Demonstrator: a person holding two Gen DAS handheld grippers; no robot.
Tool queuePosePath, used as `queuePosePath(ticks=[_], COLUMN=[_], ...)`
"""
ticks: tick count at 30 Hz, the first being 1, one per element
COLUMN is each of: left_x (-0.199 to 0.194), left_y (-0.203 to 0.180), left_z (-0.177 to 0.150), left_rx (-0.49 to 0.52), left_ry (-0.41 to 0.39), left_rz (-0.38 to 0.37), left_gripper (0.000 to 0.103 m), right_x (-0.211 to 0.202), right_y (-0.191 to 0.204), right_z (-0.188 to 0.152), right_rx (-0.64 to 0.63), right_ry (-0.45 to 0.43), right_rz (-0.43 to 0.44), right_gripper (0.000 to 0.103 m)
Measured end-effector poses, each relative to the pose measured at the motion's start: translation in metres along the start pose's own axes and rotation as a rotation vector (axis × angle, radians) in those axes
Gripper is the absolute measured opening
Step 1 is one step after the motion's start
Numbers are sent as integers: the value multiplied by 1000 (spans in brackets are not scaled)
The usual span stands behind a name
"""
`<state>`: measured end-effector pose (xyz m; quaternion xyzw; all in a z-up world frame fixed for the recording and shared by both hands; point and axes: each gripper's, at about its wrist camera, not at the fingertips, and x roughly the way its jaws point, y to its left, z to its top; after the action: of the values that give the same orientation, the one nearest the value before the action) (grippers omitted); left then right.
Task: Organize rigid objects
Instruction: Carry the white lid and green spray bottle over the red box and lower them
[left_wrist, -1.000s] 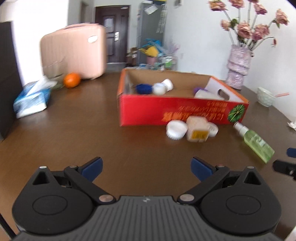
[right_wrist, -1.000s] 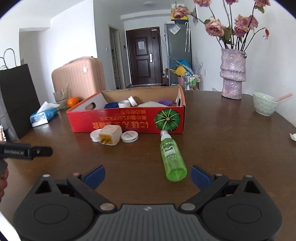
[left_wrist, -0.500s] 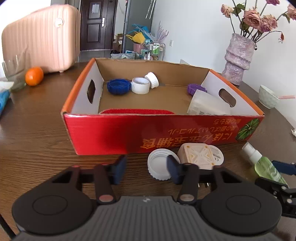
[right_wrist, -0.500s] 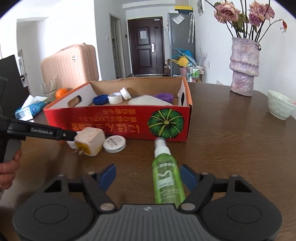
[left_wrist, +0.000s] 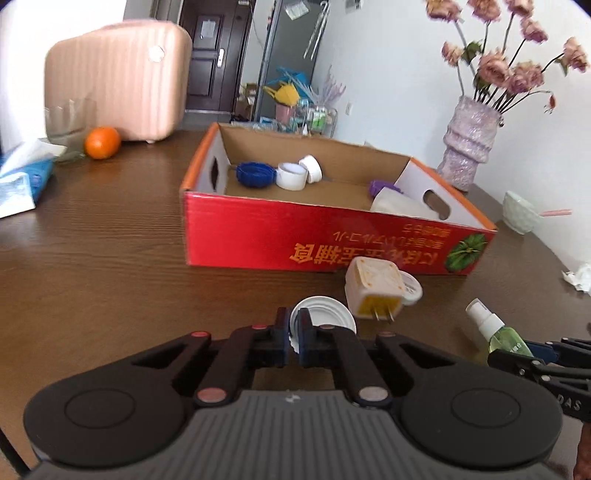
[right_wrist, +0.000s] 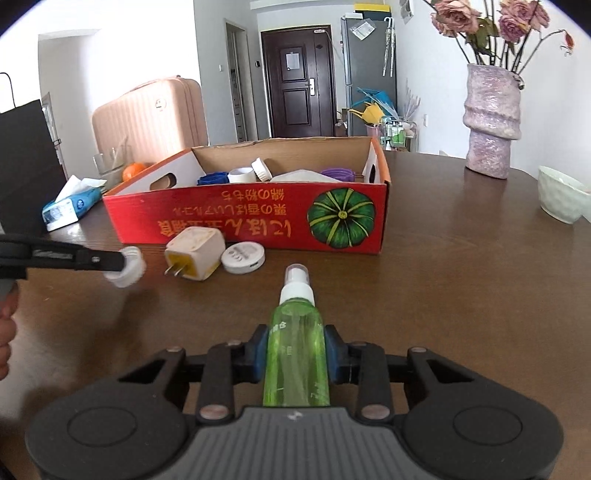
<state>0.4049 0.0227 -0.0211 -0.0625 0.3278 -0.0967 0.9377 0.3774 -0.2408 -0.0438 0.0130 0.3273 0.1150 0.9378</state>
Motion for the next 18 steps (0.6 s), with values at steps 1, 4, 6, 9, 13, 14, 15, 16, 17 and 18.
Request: queuePosePath(ticks=[1, 4, 6, 9, 13, 14, 15, 16, 17, 18], left_x=[-11, -39, -58, -80, -107, -111, -117, -121, -124, -127], left_y=[1, 0, 1, 3, 4, 3, 3, 3, 3, 3], left_z=[-3, -11, -15, -18, -21, -22, -23, -23, -24, -24], left_rx=[-1, 3, 3, 0, -2, -1, 1, 0, -1, -2], left_ry=[-9, -37, -60, -87, -124, -131, -138, -145, -149, -153], left_rz=[0, 2, 3, 7, 7, 6, 6, 5, 4, 4], left_gripper=[5, 5, 5, 5, 5, 5, 5, 5, 5, 5], right_x=[-6, -24, -37, -57, -79, -84, -89, -93, -97, -100], right_y=[1, 6, 12, 22, 37, 40, 43, 46, 48, 50], right_z=[-3, -10, -13, -15, -14, -13, -13, -13, -13, -12], right_rx=[2, 6, 4, -7, -28, -32, -37, -42, -47, -50], right_ry=[-2, -13, -29, -59, -99, -108, -116, -123, -130, -137], right_rz=[0, 6, 12, 26, 45, 49, 53, 58, 62, 65], right_gripper=[30, 30, 30, 30, 30, 30, 30, 30, 30, 30])
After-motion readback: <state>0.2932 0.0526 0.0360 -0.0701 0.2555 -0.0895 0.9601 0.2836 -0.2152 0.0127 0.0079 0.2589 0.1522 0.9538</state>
